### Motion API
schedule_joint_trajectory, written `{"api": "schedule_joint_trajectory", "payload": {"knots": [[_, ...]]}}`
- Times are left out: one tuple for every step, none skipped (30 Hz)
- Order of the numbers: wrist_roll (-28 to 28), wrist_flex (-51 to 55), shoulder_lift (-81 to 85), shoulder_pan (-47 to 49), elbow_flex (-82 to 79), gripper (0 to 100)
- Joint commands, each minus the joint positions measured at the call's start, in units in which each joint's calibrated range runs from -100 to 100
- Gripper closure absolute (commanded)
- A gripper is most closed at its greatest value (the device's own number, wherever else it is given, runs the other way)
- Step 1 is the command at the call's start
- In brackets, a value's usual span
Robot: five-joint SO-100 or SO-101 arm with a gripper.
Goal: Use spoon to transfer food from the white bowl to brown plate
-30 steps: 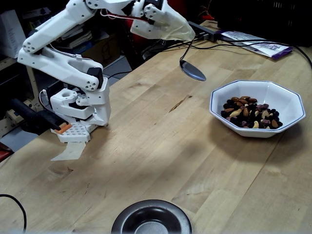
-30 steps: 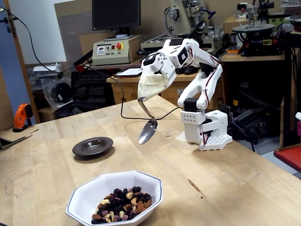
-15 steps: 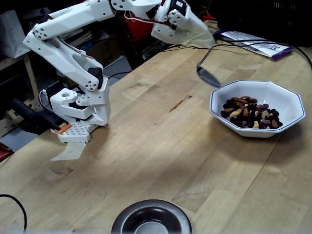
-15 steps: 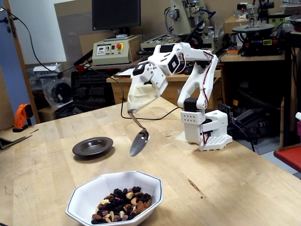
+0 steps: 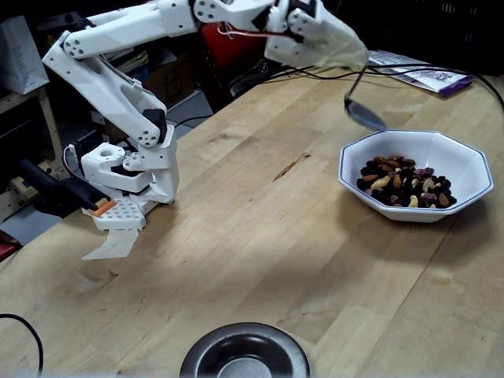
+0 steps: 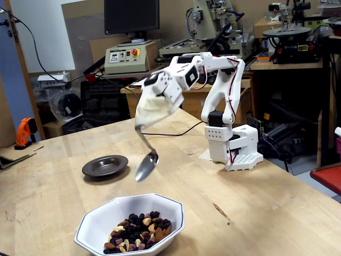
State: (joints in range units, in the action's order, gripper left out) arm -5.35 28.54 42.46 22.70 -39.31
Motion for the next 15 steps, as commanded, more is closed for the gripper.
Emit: {"api": "schedule_joint_trajectory", "payload": {"knots": [[0.2, 0.0, -2.5, -3.7, 3.3, 96], [0.2, 0.0, -3.1, -4.3, 3.3, 96], [0.2, 0.0, -3.7, -4.8, 3.3, 96], [0.2, 0.0, -4.1, -5.1, 3.3, 96], [0.2, 0.3, -4.3, -5.4, 3.3, 96], [0.2, 0.5, -4.3, -5.6, 3.3, 96], [0.2, 0.5, -4.3, -5.7, 3.3, 96], [0.2, 0.6, -4.4, -5.7, 3.3, 96], [0.2, 0.6, -4.4, -5.8, 3.2, 96], [0.2, 0.7, -4.5, -5.8, 3.2, 96], [0.2, 0.7, -4.5, -5.8, 3.2, 96], [0.2, 0.6, -4.6, -5.8, 3.2, 96], [0.2, 0.6, -4.6, -5.8, 3.2, 96], [0.2, 0.2, -4.6, -5.8, 3.2, 96], [0.2, 0.2, -4.6, -5.7, 3.2, 96]]}}
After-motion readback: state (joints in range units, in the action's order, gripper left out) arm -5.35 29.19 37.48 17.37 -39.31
